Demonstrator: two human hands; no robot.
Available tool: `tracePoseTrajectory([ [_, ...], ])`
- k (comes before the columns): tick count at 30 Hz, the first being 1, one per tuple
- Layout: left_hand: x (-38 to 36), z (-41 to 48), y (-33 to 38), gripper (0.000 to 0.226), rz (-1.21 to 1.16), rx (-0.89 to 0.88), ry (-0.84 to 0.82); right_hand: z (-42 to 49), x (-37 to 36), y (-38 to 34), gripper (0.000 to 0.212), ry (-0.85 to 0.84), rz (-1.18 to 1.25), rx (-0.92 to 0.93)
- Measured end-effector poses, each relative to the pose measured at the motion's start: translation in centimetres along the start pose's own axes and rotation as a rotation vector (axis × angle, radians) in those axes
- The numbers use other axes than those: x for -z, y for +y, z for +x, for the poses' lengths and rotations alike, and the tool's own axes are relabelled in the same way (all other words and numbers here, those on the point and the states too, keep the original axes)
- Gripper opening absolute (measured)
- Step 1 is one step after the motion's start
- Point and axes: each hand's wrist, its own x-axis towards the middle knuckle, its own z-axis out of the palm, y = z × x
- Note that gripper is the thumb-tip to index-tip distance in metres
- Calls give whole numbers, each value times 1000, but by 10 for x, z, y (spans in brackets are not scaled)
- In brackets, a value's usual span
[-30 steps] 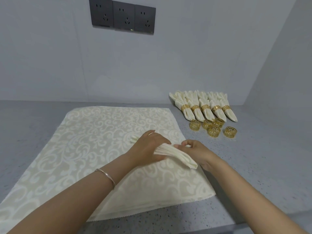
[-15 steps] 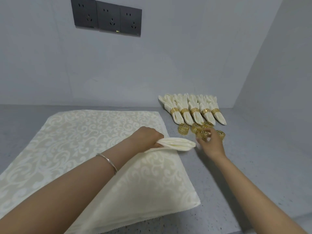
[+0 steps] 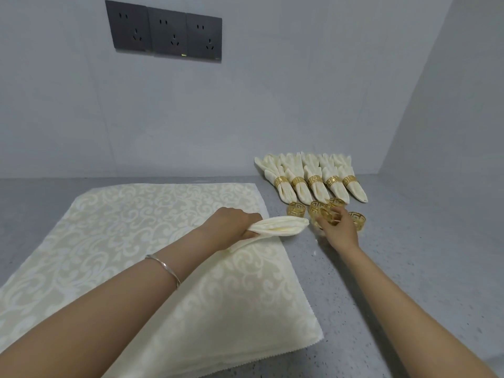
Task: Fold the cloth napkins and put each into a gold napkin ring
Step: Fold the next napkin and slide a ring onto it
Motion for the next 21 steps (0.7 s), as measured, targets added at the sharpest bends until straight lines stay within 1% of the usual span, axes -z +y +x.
tracePoseTrajectory([
  [2, 1, -3, -4, 31, 11, 12, 11, -15, 5, -13, 43, -72, 280, -68],
  [4, 2, -7, -7, 30, 33, 25, 7, -30, 11, -24, 24, -221, 511, -125],
  [5, 3, -10, -8, 30, 37, 33, 7, -37, 13, -27, 21, -289, 584, -141],
  [6, 4, -12, -10, 30, 38, 39, 7, -42, 14, -30, 27, -349, 622, -144],
  [8, 5, -18, -11, 30, 40, 43, 4, -52, 11, -36, 51, -448, 614, -152],
  [9, 5, -21, -12, 30, 36, 43, 1, -59, 8, -40, 57, -489, 605, -161],
  [10, 5, -23, -11, 31, 30, 39, -4, -63, 3, -42, 58, -523, 601, -174],
  [12, 7, -27, -9, 30, 16, 23, -21, -76, -10, -47, 56, -569, 584, -196],
  [13, 8, -30, -6, 29, 9, 15, -34, -83, -18, -48, 57, -567, 537, -185],
  [14, 9, -32, -3, 27, 5, 10, -47, -88, -25, -47, 57, -549, 462, -153],
  [16, 12, -37, 0, 24, 14, 22, -79, -96, -34, -45, 49, -507, 311, -72],
  [17, 12, -40, -1, 25, 16, 34, -94, -98, -36, -44, 45, -507, 278, -47],
  [18, 12, -42, -2, 27, 8, 46, -108, -98, -36, -41, 42, -524, 289, -46],
  [21, 7, -46, -8, 37, -41, 57, -149, -99, -32, -35, 29, -600, 431, -103],
])
